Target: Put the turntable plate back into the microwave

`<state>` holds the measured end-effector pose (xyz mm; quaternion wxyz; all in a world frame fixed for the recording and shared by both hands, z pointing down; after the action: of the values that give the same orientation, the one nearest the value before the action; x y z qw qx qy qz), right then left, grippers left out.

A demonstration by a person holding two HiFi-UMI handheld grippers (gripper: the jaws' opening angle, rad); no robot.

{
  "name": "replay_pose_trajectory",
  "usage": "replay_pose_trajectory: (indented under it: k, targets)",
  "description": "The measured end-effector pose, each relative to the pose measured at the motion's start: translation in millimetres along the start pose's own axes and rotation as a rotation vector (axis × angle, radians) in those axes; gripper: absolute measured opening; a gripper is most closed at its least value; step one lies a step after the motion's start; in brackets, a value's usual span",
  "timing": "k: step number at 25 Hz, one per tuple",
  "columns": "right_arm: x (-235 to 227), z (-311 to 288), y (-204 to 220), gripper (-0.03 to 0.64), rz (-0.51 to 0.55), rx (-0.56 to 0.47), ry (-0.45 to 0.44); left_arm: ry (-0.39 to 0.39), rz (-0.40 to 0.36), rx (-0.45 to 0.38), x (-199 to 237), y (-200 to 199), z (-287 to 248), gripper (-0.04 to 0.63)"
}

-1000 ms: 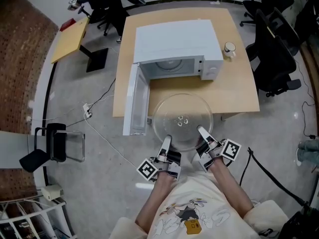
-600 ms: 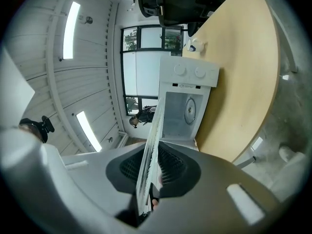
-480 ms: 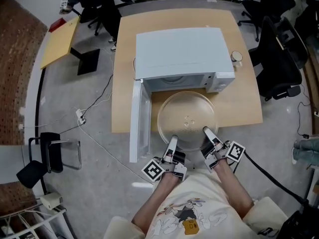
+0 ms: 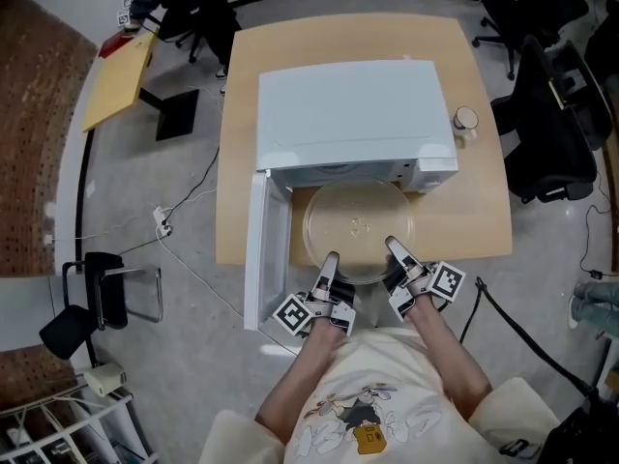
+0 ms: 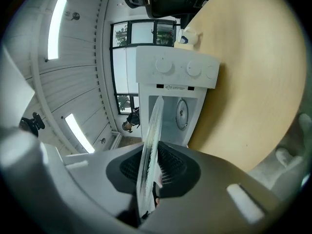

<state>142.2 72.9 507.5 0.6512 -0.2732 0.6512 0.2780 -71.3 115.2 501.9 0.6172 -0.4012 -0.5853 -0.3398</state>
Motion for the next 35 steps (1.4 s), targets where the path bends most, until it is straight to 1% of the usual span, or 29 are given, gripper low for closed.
replay_pose_trajectory:
  k: [5,10,13,18,25,28,32,35]
  targets:
    - [-27,-38,-29,0.043,0.011,0.045,0.001,0.019,-0.004,-0.071,29,-20,-29,0.029]
    - [-48,-80,-57,0.043,0.035,0.074,0.005,0.049,0.020,-0.150,51,-43,-63,0.029]
    - [-58,-105,-69,0.044,0.048,0.082,0.007,0.043,0.026,-0.176,62,-58,-79,0.032]
    - [-74,-131,-79,0.043,0.021,0.018,0.008,0.042,0.003,-0.193,69,-80,-104,0.034]
    - [-83,-153,-94,0.043,0.031,-0.087,0.034,0.055,0.033,-0.235,80,-91,-135,0.034]
    - [-87,-160,-97,0.041,0.026,-0.134,0.044,0.054,0.042,-0.225,84,-98,-145,0.034]
    - [-91,-168,-100,0.041,0.018,-0.181,0.053,0.047,0.034,-0.205,87,-107,-155,0.034]
    - [-103,-170,-103,0.041,0.011,-0.211,0.091,0.037,0.035,-0.198,90,-112,-162,0.035]
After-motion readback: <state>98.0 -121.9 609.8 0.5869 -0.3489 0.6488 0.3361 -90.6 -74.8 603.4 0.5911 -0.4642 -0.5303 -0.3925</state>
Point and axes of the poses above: the fingertips, and each gripper's own axes: z backward along the fingers, x to its left, y out of its underside, the point moved 8 cm from there along z, backward along the fingers, and after that the axes turned 4 degrees about x, right-handed, at the moved point
